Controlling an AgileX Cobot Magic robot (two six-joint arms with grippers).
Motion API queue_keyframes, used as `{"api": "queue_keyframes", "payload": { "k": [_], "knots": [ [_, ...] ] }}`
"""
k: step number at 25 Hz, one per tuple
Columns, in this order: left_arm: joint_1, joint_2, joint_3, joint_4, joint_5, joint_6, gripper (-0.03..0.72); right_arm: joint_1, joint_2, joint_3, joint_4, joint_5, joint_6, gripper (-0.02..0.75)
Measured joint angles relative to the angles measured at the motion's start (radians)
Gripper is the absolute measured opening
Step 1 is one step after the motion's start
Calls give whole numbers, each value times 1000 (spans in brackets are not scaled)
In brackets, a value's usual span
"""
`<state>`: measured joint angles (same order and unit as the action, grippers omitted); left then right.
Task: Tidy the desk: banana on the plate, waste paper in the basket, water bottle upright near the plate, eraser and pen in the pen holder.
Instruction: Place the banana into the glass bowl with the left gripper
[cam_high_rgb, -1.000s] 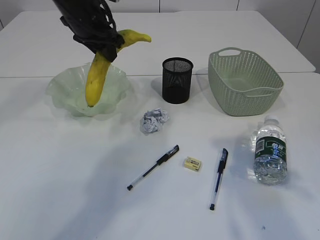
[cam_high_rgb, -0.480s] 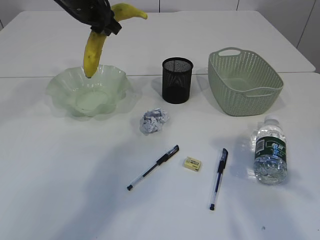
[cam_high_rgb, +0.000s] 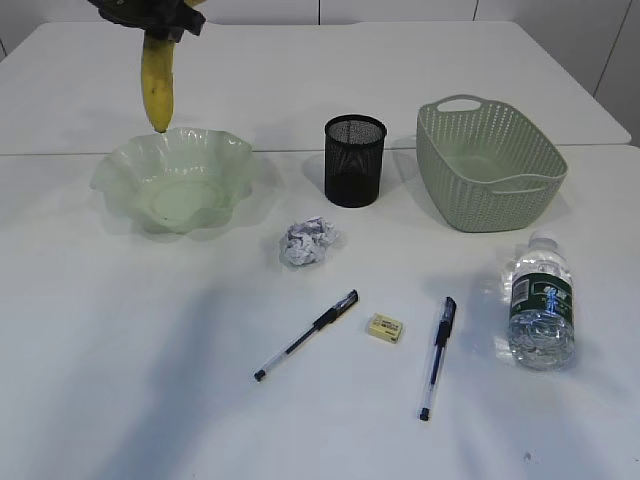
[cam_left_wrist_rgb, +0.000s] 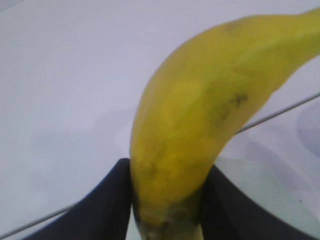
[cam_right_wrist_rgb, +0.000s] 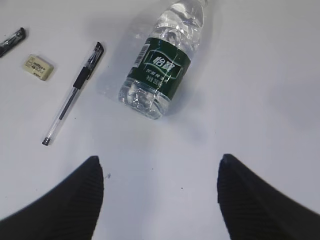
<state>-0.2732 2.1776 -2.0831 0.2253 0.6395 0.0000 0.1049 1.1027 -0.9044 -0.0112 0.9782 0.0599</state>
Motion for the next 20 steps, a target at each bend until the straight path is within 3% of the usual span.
{"api": "queue_keyframes", "payload": {
  "k": [8, 20],
  "knots": [
    [22, 0, 0, -1, -4, -75, 285, 0, 0, 0, 0, -9, 0, 526],
    [39, 20, 0, -47, 71, -79, 285, 0, 0, 0, 0, -18, 0, 526]
  ]
}}
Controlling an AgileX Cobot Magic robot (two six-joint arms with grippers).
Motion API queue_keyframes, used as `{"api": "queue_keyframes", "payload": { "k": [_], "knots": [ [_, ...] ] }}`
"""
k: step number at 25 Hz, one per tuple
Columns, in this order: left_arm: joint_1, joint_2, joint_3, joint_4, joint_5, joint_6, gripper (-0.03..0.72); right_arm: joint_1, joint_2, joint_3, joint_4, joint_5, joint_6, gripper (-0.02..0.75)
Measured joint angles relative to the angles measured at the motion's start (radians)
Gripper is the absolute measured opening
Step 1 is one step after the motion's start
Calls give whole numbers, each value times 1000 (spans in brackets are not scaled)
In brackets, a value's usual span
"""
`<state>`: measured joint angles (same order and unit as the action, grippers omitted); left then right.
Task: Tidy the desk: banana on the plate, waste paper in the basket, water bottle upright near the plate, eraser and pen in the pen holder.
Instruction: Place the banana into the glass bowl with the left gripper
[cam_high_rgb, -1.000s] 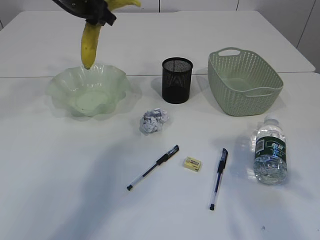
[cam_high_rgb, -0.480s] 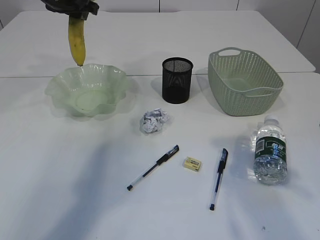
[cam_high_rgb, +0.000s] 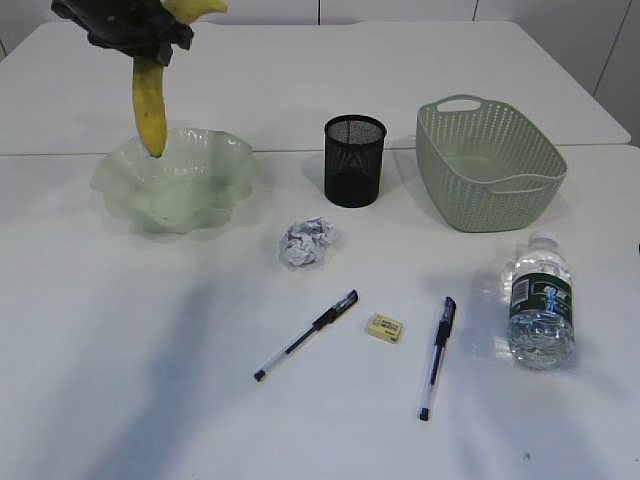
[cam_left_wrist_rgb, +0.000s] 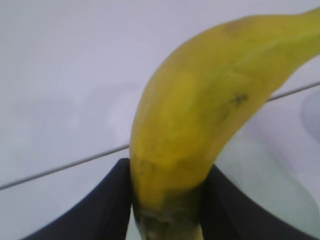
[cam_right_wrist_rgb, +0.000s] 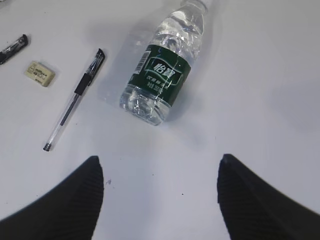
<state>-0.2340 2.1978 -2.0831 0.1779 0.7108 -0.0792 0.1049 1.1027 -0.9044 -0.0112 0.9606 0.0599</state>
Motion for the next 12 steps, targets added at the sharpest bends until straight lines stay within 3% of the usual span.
{"api": "queue_keyframes", "payload": {
  "k": [12],
  "knots": [
    [18, 61, 0, -129, 67, -7, 286, 0, 0, 0, 0, 0, 0, 526]
  ]
}}
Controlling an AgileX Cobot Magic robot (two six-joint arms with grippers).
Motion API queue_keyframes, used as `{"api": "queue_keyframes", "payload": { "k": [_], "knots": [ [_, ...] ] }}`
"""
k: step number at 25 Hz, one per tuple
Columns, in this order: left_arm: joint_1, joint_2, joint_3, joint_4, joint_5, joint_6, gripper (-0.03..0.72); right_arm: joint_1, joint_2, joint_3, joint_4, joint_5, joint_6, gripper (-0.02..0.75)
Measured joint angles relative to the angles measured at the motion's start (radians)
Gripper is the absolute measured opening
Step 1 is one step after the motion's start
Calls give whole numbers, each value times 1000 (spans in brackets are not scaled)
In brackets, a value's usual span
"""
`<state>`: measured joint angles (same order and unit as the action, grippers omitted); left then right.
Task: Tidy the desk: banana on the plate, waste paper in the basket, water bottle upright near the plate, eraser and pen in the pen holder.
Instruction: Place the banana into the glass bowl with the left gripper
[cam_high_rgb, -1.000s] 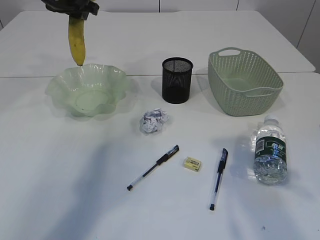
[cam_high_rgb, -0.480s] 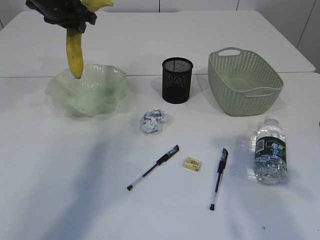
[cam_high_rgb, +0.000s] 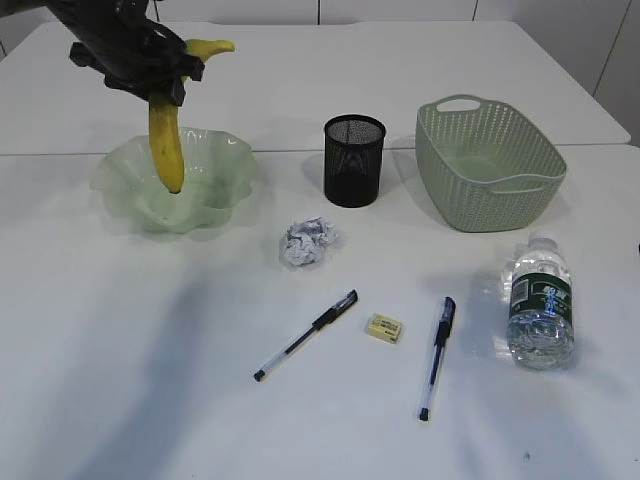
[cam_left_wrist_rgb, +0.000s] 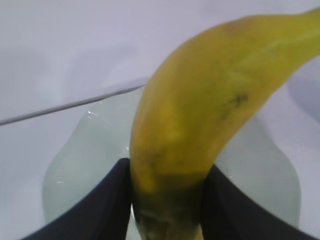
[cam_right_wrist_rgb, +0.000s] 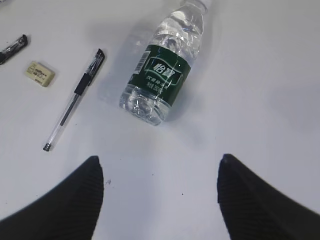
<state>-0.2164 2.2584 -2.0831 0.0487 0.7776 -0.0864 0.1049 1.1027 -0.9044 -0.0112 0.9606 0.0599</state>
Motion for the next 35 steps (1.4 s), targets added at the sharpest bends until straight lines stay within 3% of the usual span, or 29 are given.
{"api": "queue_keyframes", "payload": {
  "k": [7, 16, 35],
  "knots": [
    [41, 16, 0, -49, 30, 0, 286, 0, 0, 0, 0, -2, 0, 526],
    [65, 20, 0, -203, 33, -9, 290, 0, 0, 0, 0, -9, 0, 526],
    [65, 72, 0, -242, 79, -41, 305, 0, 0, 0, 0, -11, 0, 526]
  ]
}}
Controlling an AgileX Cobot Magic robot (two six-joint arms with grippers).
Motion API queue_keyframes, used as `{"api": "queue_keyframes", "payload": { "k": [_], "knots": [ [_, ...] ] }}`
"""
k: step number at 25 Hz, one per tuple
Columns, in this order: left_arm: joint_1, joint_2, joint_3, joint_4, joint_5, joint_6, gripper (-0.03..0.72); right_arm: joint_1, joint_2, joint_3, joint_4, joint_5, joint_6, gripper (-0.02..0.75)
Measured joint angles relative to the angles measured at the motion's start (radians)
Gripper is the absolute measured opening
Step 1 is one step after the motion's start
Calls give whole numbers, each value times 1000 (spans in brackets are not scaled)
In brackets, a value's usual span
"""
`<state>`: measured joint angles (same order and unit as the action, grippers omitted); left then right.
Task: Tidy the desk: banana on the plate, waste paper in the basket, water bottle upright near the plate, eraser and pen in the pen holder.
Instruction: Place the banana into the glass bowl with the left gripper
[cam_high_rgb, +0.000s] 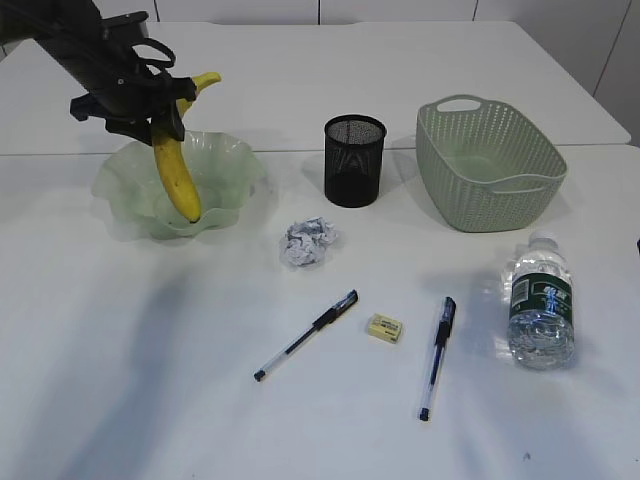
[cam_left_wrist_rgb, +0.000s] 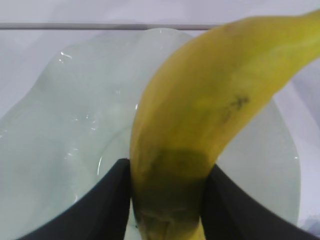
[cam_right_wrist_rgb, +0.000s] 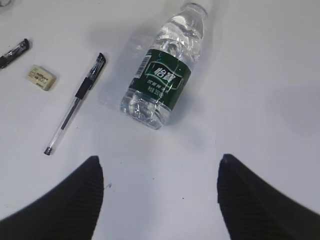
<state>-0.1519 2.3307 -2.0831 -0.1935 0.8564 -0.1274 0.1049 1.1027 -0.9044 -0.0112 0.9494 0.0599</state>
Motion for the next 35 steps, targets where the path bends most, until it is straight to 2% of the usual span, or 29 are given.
{"api": "queue_keyframes", "payload": {
  "k": [21, 26, 35],
  "knots": [
    [0, 8, 0, 0, -7, 0, 332, 0, 0, 0, 0, -4, 0, 526],
    [0, 8, 0, 38, 19, -1, 333, 0, 0, 0, 4, -4, 0, 526],
    [1, -4, -5, 83, 57, -1, 333, 0, 0, 0, 128, -55, -7, 526]
  ]
}}
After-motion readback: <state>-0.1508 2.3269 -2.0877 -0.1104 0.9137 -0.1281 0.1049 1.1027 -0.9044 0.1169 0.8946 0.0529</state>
